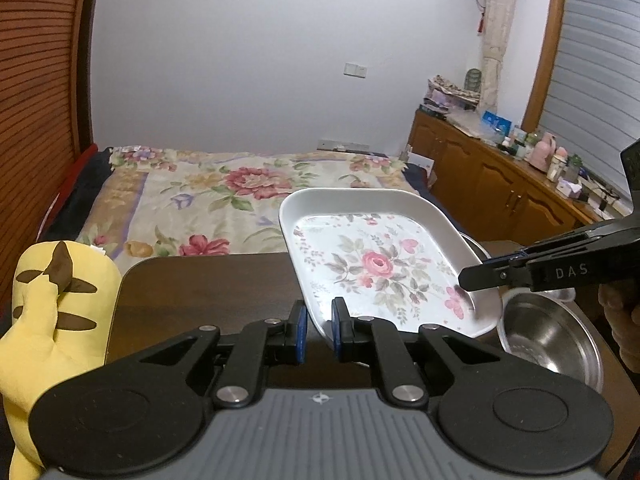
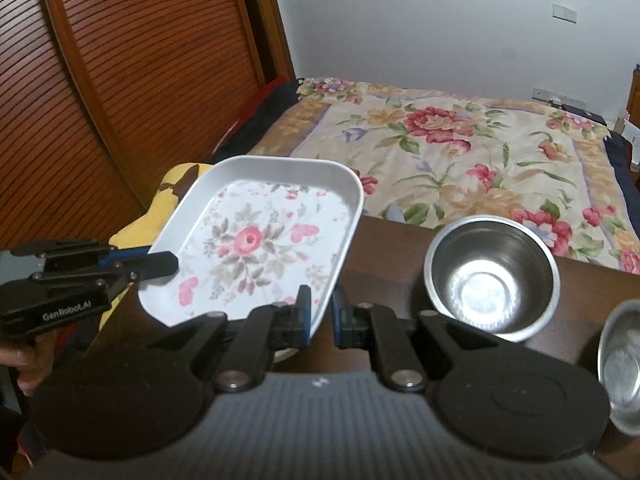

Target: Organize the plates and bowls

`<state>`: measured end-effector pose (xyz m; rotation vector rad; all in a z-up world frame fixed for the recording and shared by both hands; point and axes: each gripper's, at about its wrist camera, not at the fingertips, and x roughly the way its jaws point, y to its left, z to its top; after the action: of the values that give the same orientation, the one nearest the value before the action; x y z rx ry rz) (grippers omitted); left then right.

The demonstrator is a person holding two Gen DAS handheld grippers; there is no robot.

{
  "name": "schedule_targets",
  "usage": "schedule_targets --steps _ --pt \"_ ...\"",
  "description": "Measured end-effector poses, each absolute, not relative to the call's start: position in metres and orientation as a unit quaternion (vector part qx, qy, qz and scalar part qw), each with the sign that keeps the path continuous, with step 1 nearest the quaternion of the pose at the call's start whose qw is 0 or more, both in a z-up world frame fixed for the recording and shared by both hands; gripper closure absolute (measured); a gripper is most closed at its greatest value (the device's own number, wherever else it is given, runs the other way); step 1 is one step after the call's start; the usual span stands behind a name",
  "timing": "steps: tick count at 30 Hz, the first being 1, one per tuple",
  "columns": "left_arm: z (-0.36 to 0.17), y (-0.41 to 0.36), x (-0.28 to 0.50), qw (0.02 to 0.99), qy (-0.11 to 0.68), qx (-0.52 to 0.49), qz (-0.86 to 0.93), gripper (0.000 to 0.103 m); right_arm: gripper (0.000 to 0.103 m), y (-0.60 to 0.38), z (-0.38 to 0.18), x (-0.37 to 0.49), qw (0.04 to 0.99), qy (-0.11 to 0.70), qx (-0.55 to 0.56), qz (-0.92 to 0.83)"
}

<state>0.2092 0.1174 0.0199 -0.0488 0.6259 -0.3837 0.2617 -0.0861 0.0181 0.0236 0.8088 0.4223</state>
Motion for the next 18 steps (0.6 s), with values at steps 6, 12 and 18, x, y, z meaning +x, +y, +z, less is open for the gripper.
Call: schedule_targets --steps 6,12,18 --pt "0.02 0.111 0.195 0.931 0.304 -0.012 -0.202 0.089 0.091 -0.098 0.015 0.246 0.9 0.389 0.025 0.196" --pt "0.019 0.11 0.178 0.931 0.298 -0.004 -0.209 0.089 0.091 -0.1 0.014 0.231 0.9 0.387 0.03 0.197" --pt "0.018 0.112 0.164 0.931 0.297 -0.003 -0.213 0.089 0.091 -0.101 0.013 0.223 0.901 0.385 0.031 0.198"
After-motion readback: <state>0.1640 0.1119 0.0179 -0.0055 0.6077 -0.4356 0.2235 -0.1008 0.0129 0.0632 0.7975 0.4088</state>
